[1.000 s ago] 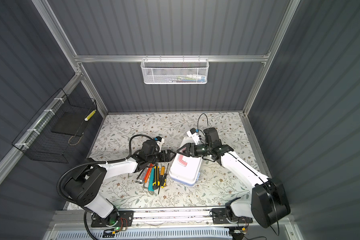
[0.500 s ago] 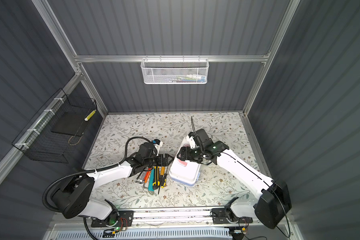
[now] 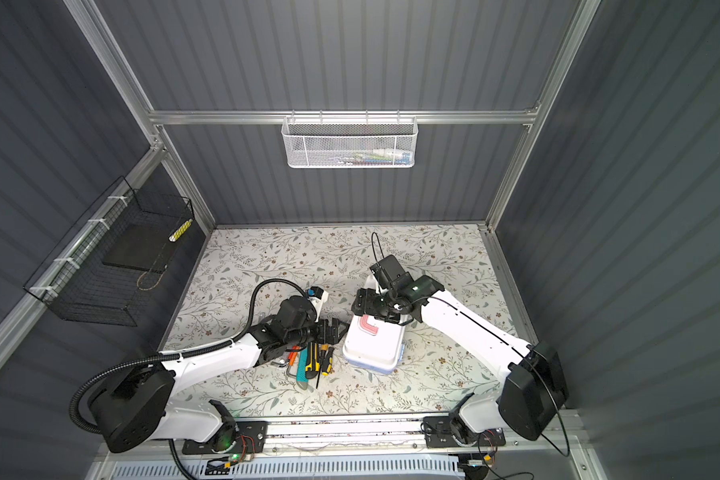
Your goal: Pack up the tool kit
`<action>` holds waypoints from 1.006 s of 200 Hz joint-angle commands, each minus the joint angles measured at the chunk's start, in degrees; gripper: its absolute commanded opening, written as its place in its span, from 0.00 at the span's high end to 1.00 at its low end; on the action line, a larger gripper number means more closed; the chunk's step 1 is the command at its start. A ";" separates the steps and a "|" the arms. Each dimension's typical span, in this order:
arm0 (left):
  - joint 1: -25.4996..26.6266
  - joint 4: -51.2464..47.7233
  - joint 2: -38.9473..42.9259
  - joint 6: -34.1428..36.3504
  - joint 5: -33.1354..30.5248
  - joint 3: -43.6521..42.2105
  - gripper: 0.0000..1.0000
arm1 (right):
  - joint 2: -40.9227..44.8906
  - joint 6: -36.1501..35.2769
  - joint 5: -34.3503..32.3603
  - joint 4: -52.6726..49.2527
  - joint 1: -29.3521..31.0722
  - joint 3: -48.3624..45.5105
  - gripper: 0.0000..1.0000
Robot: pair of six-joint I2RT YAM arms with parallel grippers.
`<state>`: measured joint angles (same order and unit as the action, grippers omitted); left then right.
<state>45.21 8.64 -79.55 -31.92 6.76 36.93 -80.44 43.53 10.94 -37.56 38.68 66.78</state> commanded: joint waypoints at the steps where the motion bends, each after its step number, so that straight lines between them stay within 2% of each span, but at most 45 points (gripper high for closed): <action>1: 0.99 0.64 0.55 1.45 -0.41 -0.53 0.05 | -1.18 2.53 -1.84 -1.33 1.43 1.02 0.18; 25: 1.70 0.35 -0.16 1.78 -1.11 0.60 0.05 | -1.86 2.79 -2.25 -1.47 2.08 1.76 0.16; 73: 2.25 1.29 -0.45 2.68 -1.62 0.82 0.05 | -2.82 2.77 -7.20 -3.59 2.72 2.21 0.14; 114: 2.37 -0.35 -0.65 4.54 -1.95 1.52 0.04 | -4.24 3.26 -4.00 1.86 2.81 0.62 0.14; 170: 2.34 1.02 -0.90 3.86 -2.02 0.95 0.04 | -7.87 3.56 -4.50 -0.23 3.42 2.28 0.13; 201: 2.49 1.87 -2.05 3.02 -1.60 0.78 0.04 | -7.48 4.51 -2.76 4.05 3.17 -0.44 0.12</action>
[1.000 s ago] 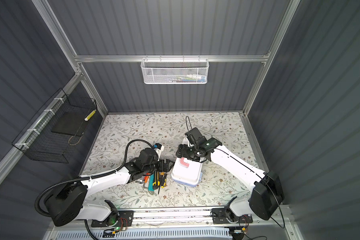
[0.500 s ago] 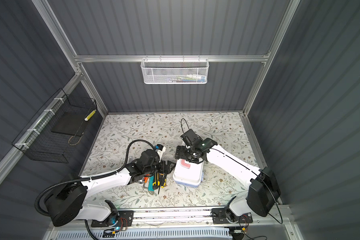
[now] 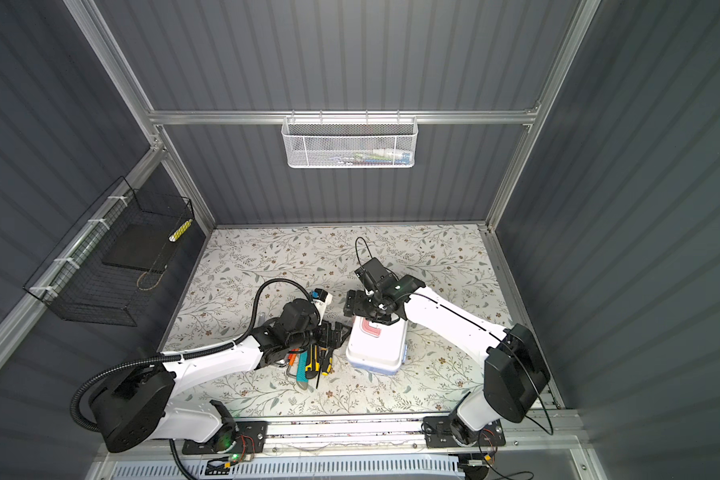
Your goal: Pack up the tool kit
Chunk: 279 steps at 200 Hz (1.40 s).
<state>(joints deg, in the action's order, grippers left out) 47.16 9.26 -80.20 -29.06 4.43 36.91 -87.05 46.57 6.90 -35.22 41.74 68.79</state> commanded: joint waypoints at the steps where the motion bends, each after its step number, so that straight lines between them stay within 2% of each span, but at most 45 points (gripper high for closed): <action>1: 0.51 1.32 -1.42 0.11 0.83 0.76 0.04 | -0.86 1.49 1.46 1.94 0.10 -2.62 0.12; 43: 0.57 1.11 -2.43 -0.23 0.37 1.29 0.04 | 2.98 0.58 13.63 12.59 -2.07 -8.95 0.12; 73: 0.63 0.59 -2.91 -1.05 -1.34 1.33 0.04 | 7.18 0.90 23.86 25.92 -4.46 -15.81 0.14; 112: 0.60 1.11 -2.58 -1.93 -2.11 1.23 0.03 | 8.02 -0.27 35.46 34.01 -7.80 -20.53 0.15; 155: 0.87 -0.41 -2.94 -2.42 -4.43 2.38 0.03 | 10.93 -4.17 41.38 37.24 -11.00 -22.96 0.15; 182: 0.85 -6.16 -3.86 -3.48 -10.59 3.83 0.01 | 13.15 -6.78 46.69 41.99 -13.39 -25.41 0.14; 203: 0.89 -8.65 -4.02 -3.07 -11.72 4.66 0.01 | 13.57 -8.90 50.11 42.14 -16.13 -26.54 0.15; 227: 0.90 -9.00 -2.71 -4.33 -14.03 3.72 0.00 | 13.78 -7.50 53.65 46.45 -18.48 -28.86 0.15; 252: 0.83 -10.87 -2.34 -5.45 -15.99 3.82 0.01 | 14.48 -5.99 55.12 50.52 -20.30 -31.49 0.16; 279: 0.83 -13.76 -2.80 -6.35 -18.03 4.64 0.00 | 16.38 -6.65 54.49 49.15 -22.85 -34.07 0.16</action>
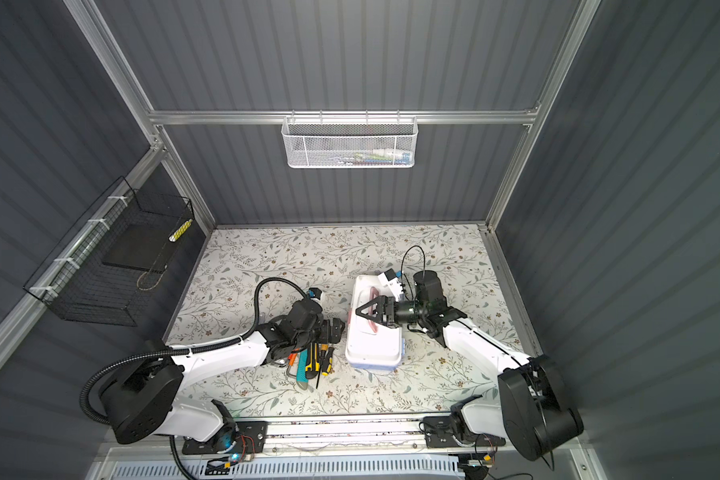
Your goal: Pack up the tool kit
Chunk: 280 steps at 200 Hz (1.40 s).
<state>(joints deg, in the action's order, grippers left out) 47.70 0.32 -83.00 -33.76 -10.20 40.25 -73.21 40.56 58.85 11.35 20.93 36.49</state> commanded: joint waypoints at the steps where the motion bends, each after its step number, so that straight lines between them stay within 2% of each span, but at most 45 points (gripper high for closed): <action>1: 0.28 -4.86 0.02 -1.65 -3.46 1.35 0.01 | 2.77 -0.89 2.29 2.12 -2.21 -1.88 0.16; 33: 0.31 -5.75 0.41 -1.27 -4.55 2.12 0.01 | 7.03 -6.04 -2.21 -8.41 -4.05 -1.68 0.17; 66: 0.37 -6.35 0.87 -0.01 -5.49 3.40 0.01 | 12.96 -11.04 -13.23 -23.24 -3.45 2.66 0.21; 87: 0.34 -6.23 0.85 0.44 -5.30 3.77 0.00 | 16.25 -11.90 -29.01 -35.65 1.41 8.26 0.22; 92: 0.29 -6.06 0.88 0.44 -5.11 3.68 0.01 | 16.63 -11.73 -35.37 -38.64 3.85 10.10 0.22; 94: 0.35 -5.99 0.88 0.47 -5.04 3.69 0.01 | 16.64 -11.42 -39.79 -40.90 5.42 11.41 0.22; 107: 0.29 -4.90 0.98 0.51 -4.30 3.16 0.00 | 14.70 -10.23 -54.87 -48.30 12.23 17.12 0.22; 114: 0.31 -4.20 1.04 0.41 -3.79 2.80 0.01 | 12.48 -9.30 -60.21 -51.69 15.17 20.06 0.22; 158: 0.30 -2.54 2.00 0.20 -3.03 0.09 0.01 | -7.02 -6.37 -77.43 -65.35 27.63 38.22 0.20; 214: 0.31 -1.58 6.27 -0.34 -3.84 -4.18 0.01 | -21.91 -7.07 -87.17 -74.84 32.13 51.62 0.20; 280: 0.29 -1.56 9.04 0.27 -5.23 -5.82 0.00 | -23.67 -6.71 -86.71 -74.67 32.29 50.40 0.24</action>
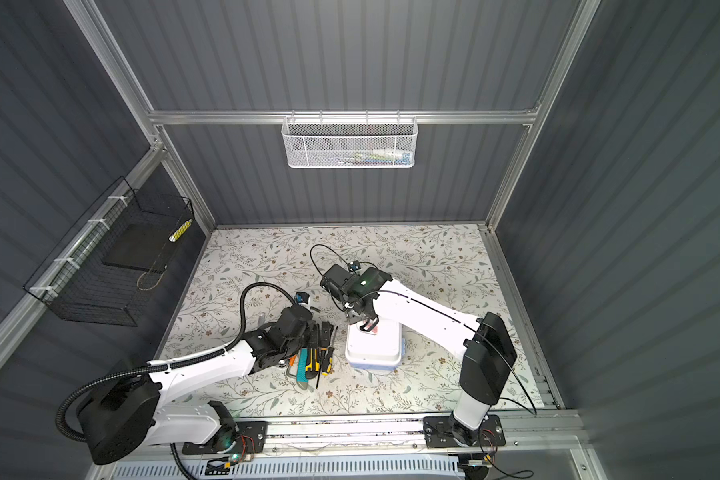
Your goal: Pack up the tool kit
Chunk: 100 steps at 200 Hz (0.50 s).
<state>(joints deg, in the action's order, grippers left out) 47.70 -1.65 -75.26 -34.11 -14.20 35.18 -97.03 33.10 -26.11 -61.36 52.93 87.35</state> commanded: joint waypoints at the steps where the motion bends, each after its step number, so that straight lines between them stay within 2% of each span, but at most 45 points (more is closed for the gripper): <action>1: 0.29 0.46 1.32 0.62 -1.21 -0.74 0.01 | 0.21 0.70 -1.75 -1.89 0.31 -0.53 0.24; 20: 0.31 0.77 1.90 0.86 -1.36 -0.91 0.01 | 0.84 0.40 -1.84 -1.66 0.25 -1.57 0.26; 66: 0.29 0.04 3.27 1.28 -2.46 -0.91 0.01 | 4.71 1.85 -2.32 -1.19 -0.19 -6.22 0.36; 100: 0.29 -0.11 3.19 1.25 -2.77 -0.61 0.01 | 7.93 2.69 -0.78 1.48 -0.83 -9.29 0.39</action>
<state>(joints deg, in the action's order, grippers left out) 47.70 -1.26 -72.64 -33.95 -15.73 34.85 -91.94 34.44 -27.22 -61.06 52.77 80.31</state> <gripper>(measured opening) 0.994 0.623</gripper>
